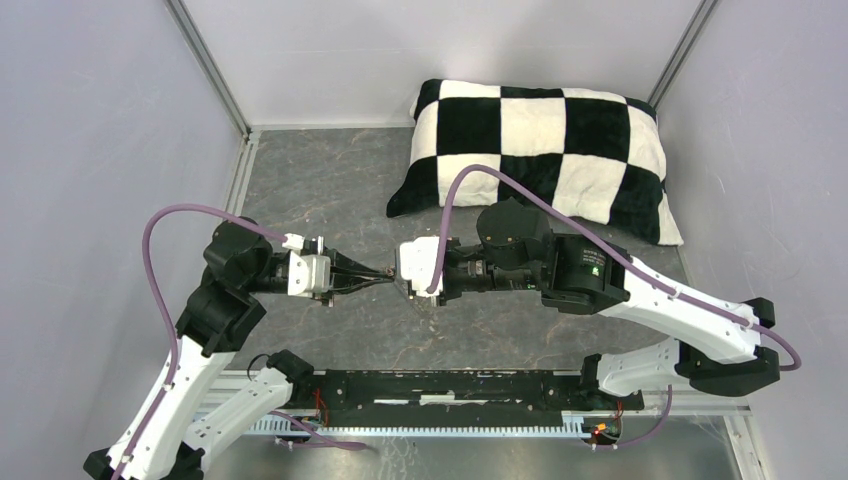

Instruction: Put the keys on the keyring

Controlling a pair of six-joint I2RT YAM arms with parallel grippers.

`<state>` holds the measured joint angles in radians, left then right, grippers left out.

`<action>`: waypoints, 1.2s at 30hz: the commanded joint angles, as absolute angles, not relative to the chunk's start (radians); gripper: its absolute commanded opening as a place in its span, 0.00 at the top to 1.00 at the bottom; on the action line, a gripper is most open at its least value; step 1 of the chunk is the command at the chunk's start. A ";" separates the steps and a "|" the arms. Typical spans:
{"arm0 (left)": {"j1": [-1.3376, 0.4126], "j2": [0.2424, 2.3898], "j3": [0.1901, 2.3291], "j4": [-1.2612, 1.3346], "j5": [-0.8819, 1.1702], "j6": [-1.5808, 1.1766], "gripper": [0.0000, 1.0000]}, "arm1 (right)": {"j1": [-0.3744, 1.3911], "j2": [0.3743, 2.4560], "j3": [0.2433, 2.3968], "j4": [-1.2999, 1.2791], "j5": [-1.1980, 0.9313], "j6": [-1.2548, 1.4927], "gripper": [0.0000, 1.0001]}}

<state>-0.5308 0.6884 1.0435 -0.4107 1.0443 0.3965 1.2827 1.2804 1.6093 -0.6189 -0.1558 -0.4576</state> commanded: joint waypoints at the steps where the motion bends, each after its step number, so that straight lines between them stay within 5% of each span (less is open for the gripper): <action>1: -0.534 0.680 1.046 -0.384 1.045 0.399 0.98 | 1.287 1.286 1.658 -0.618 -0.138 -0.452 0.95; 4: -0.535 0.680 1.050 -0.415 1.059 0.420 0.97 | 1.287 1.283 1.656 -0.618 -0.130 -0.456 0.99; 7: -0.534 0.683 1.068 -0.487 1.063 0.473 0.72 | 1.286 1.280 1.653 -0.621 -0.130 -0.462 0.99; 12: -0.534 0.688 1.133 -0.681 1.006 0.631 0.53 | 1.286 1.266 1.630 -0.636 -0.138 -0.468 0.99; 24: -0.534 0.698 1.181 -0.787 0.881 0.706 0.61 | 1.287 1.272 1.608 -0.692 -0.273 -0.487 1.00; 36: -0.535 0.726 1.141 -0.757 1.038 0.747 0.59 | 1.287 1.294 1.599 -0.663 -0.379 -0.507 1.00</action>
